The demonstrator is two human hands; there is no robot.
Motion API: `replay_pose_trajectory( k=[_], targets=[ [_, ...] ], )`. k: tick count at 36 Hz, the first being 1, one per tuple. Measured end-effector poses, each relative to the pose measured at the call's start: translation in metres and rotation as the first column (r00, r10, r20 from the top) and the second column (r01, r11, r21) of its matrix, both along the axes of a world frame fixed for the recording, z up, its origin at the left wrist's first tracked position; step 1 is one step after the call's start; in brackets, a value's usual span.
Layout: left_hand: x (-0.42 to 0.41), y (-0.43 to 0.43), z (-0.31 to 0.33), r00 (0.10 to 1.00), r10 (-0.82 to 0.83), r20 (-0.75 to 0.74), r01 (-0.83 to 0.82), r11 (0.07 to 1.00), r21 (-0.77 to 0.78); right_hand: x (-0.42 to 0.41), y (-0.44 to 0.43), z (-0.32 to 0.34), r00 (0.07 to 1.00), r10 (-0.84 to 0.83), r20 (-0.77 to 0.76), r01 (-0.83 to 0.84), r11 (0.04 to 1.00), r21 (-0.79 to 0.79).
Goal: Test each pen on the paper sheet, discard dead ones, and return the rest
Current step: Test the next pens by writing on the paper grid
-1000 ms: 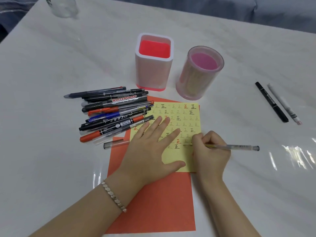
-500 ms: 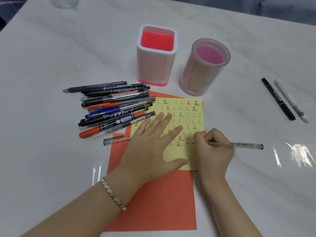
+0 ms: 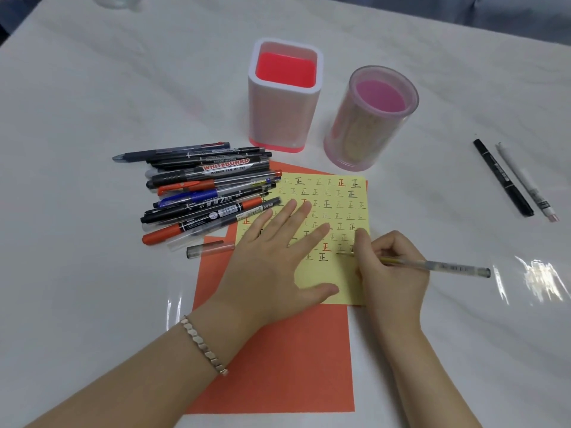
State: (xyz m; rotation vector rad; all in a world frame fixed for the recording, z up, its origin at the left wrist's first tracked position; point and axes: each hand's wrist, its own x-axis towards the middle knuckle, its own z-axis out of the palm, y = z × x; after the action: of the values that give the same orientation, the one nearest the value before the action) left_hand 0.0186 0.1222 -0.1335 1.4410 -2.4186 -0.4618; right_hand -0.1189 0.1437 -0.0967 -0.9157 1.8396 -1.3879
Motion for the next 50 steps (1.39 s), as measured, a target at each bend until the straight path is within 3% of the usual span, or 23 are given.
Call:
replay_pose_trajectory(
  k=[5,11,15,19,22,38,41,43,46,50],
  targets=[
    [0.002,-0.001,0.0,0.999,-0.032,-0.008,0.032,0.999,-0.01,-0.011,0.015,0.012,0.964,0.257,0.074,-0.262,0.962,0.075],
    [0.001,0.001,0.002,0.999,-0.026,-0.02,0.026,1.0,0.007,-0.017,0.02,0.015,0.855,0.509,-0.097,-0.473,0.844,0.253],
    [0.001,0.0,0.002,0.999,-0.039,0.004,0.039,0.999,0.006,-0.023,0.017,0.015,0.899,0.426,-0.1,-0.396,0.889,0.23],
    [0.001,0.0,0.002,0.999,-0.031,0.009,0.031,0.999,0.008,-0.023,0.02,0.015,0.87,0.483,-0.101,-0.445,0.857,0.262],
    [0.002,-0.001,0.001,0.999,-0.037,0.032,0.037,0.999,0.005,-0.03,0.021,0.013,0.919,0.384,-0.092,-0.354,0.905,0.238],
    [0.003,-0.001,0.005,0.994,-0.074,0.08,0.072,0.997,0.037,-0.051,0.028,0.015,0.903,0.383,-0.195,-0.302,0.888,0.346],
    [0.004,-0.001,0.007,0.994,-0.093,0.055,0.091,0.995,0.04,-0.053,0.028,0.018,0.923,0.315,-0.223,-0.25,0.928,0.276],
    [0.006,0.001,0.012,0.992,-0.116,-0.042,0.117,0.992,0.041,-0.051,0.026,0.022,0.944,0.28,-0.174,-0.242,0.947,0.212],
    [0.014,0.004,0.015,0.985,-0.116,-0.125,0.103,0.989,-0.108,-0.046,0.02,0.027,0.95,0.296,-0.101,-0.277,0.946,0.172],
    [0.042,0.007,0.019,0.995,0.014,-0.1,-0.038,0.971,-0.236,-0.035,0.011,0.034,0.958,0.287,-0.017,-0.284,0.952,0.117]
  ],
)
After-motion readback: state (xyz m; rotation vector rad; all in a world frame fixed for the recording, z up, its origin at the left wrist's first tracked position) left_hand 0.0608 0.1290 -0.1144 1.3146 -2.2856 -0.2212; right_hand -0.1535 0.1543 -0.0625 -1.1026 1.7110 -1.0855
